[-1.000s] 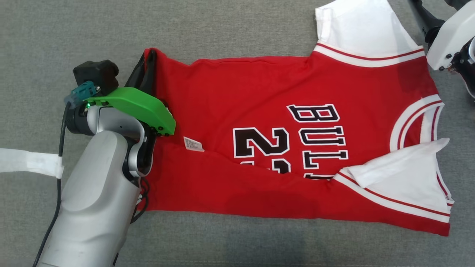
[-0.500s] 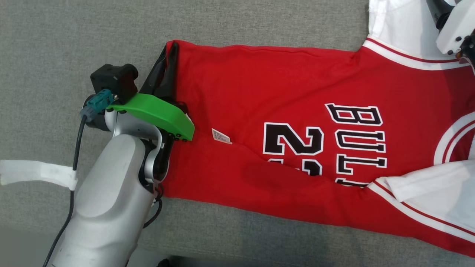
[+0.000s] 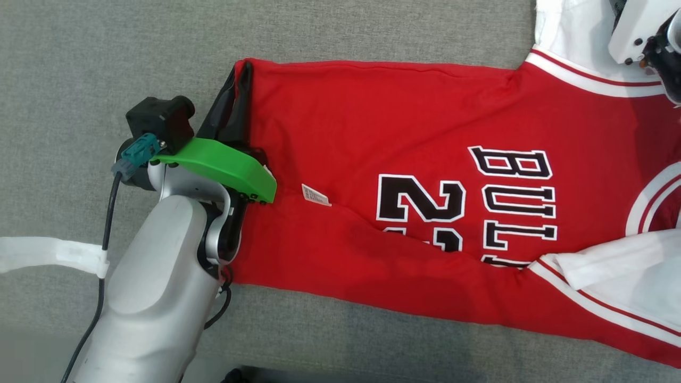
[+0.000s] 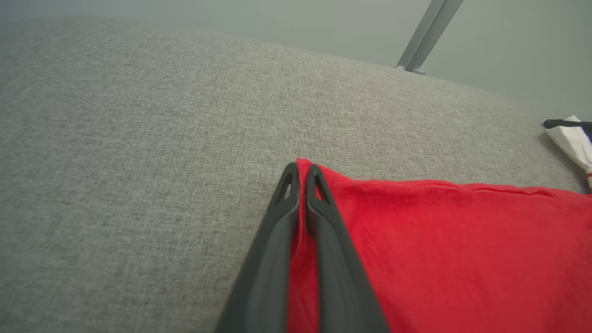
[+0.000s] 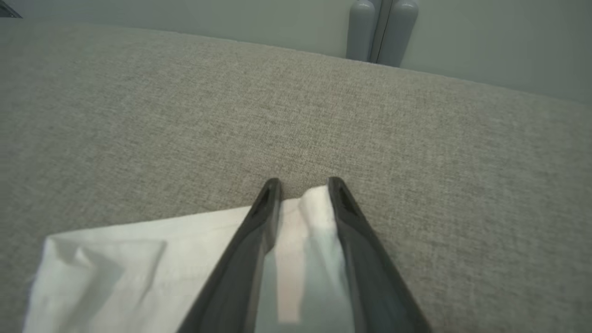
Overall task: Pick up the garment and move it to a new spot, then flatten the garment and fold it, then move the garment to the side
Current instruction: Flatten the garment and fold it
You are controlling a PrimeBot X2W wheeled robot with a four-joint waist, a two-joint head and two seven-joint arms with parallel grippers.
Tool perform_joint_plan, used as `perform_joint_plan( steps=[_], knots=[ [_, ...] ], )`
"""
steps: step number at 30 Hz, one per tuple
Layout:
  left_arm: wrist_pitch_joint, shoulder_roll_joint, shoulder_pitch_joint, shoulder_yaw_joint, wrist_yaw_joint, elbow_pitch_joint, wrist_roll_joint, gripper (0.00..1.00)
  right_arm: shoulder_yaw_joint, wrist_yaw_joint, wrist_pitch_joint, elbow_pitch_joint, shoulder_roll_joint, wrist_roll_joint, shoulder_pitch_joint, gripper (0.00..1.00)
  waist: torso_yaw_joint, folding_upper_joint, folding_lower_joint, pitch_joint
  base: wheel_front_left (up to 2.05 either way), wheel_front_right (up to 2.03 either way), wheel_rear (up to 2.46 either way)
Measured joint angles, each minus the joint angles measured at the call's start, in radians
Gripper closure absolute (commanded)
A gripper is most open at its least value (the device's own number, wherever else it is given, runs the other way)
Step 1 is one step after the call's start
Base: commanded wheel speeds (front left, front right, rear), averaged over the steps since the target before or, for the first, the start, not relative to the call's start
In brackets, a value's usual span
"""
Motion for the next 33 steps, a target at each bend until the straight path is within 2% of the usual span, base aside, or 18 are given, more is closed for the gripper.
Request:
perform_joint_plan(
  steps=[3,4,5,11,17,26,33],
  knots=[
    [-0.005,0.001,0.003,0.008,0.000,0.001,0.000,1.00,0.025,0.012,0.000,0.014,0.005,-0.020,-0.008,0.77,-0.015,0.0000,0.0000,-0.006,0.00,0.00,0.00],
    [-0.008,0.001,0.005,0.012,0.000,0.001,0.000,1.00,0.032,0.017,-0.002,0.019,0.006,-0.027,-0.008,0.85,-0.019,0.0000,0.0000,-0.008,0.00,0.00,0.00],
    [-0.008,0.001,0.008,0.015,0.000,0.003,0.000,1.00,0.040,0.020,-0.003,0.024,0.006,-0.035,-0.008,1.00,-0.024,0.0000,0.0000,-0.012,0.00,0.00,0.00],
    [-0.010,0.007,0.022,0.034,0.000,0.013,-0.006,1.00,0.052,0.024,-0.034,0.061,0.021,-0.040,-0.007,1.00,-0.046,0.0000,0.0000,-0.038,0.00,0.00,0.00],
    [-0.024,0.030,0.043,0.078,0.000,0.049,-0.028,1.00,0.060,0.041,-0.120,0.064,0.048,-0.039,0.000,1.00,-0.069,0.0000,0.0000,-0.073,0.00,0.00,0.00],
    [-0.031,0.058,0.082,0.113,0.003,0.086,-0.047,1.00,0.071,0.053,-0.263,0.060,0.084,-0.009,0.101,1.00,-0.103,0.0000,-0.0001,-0.142,0.00,0.00,0.00],
    [-0.036,0.062,0.149,0.116,-0.009,0.096,-0.071,1.00,0.088,0.059,-0.437,0.027,0.091,-0.008,0.220,1.00,-0.133,0.0000,-0.0001,-0.220,0.00,0.00,0.00]
  ],
)
